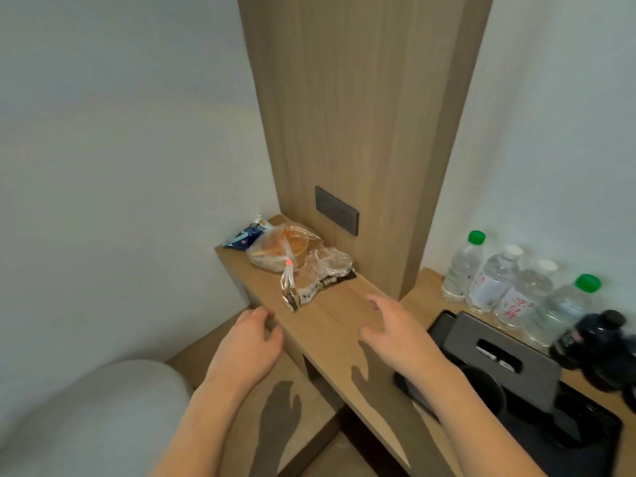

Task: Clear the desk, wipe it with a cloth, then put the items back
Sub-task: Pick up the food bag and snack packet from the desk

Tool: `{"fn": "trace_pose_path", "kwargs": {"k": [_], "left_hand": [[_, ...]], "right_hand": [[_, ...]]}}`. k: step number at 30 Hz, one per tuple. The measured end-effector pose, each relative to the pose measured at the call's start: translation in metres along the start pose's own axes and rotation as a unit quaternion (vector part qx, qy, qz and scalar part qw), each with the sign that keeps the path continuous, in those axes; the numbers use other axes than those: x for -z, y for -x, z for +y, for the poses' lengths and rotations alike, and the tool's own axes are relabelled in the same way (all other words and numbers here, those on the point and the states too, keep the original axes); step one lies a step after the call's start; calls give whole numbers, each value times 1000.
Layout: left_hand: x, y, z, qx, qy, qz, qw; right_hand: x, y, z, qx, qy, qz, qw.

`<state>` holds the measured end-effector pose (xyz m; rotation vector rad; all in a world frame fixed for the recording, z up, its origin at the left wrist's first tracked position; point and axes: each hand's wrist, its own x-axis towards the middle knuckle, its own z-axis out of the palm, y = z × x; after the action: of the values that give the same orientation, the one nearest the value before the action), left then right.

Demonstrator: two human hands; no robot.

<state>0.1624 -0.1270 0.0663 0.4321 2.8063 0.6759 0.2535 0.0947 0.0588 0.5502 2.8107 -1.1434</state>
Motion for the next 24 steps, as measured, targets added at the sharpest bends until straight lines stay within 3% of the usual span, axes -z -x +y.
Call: {"fn": "trace_pose_path", "kwargs": {"k": [6,11,15,19,24], "left_hand": [[29,-79,-16,21,23,4,999],[11,-169,-8,-24,52,-39,998],[-40,-256,10,-65,63,-146,985],[-115,-325,29,-119,-17,-194,974],[-172,-357,20,-54,-87,-233,967]], "right_hand": [[-16,-95,-9,-59,-52,-3,997],[-34,-146,8,-146,-95,-10,985],[-56,-168,29,-224,-127,29,966],[-78,-177,58,-290,-177,55,939],[-79,-168,83,-355,-160,19,921]]}}
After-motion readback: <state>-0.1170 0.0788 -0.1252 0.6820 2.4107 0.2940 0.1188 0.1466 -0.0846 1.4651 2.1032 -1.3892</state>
